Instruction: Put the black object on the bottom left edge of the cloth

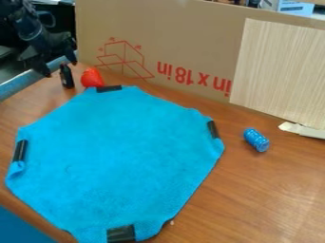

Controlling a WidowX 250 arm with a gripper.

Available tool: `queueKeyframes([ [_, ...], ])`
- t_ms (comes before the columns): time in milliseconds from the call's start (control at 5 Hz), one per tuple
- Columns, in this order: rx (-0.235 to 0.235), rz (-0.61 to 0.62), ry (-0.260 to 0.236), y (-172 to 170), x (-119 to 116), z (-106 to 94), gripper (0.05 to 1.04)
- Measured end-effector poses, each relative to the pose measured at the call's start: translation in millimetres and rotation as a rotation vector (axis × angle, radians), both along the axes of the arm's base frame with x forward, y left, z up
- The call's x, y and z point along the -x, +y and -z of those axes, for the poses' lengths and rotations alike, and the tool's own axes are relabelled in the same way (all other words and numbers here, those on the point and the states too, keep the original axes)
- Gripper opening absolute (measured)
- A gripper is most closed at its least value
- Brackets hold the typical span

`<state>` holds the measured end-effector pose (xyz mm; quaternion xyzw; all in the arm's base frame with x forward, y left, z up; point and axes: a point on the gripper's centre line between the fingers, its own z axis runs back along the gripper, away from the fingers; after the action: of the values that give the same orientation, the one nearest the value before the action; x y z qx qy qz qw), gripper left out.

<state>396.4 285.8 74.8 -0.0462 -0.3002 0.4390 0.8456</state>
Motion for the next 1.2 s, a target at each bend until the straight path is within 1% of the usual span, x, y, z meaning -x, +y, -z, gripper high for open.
queueKeyframes([
  [200, 0.004, -0.010, 0.008, -1, 3, 6.8, 0.674],
  [400, 0.018, 0.001, 0.016, -5, 7, 13.1, 0.377],
  [600, 0.033, 0.025, 0.024, -8, 8, 13.5, 0.309],
  [800, 0.057, 0.050, 0.000, -10, 13, -6.9, 0.309],
  [1000, 0.070, 0.087, -0.061, -18, 20, -39.9, 0.309],
  [1200, 0.084, 0.143, -0.099, -35, 38, -63.9, 0.309],
])
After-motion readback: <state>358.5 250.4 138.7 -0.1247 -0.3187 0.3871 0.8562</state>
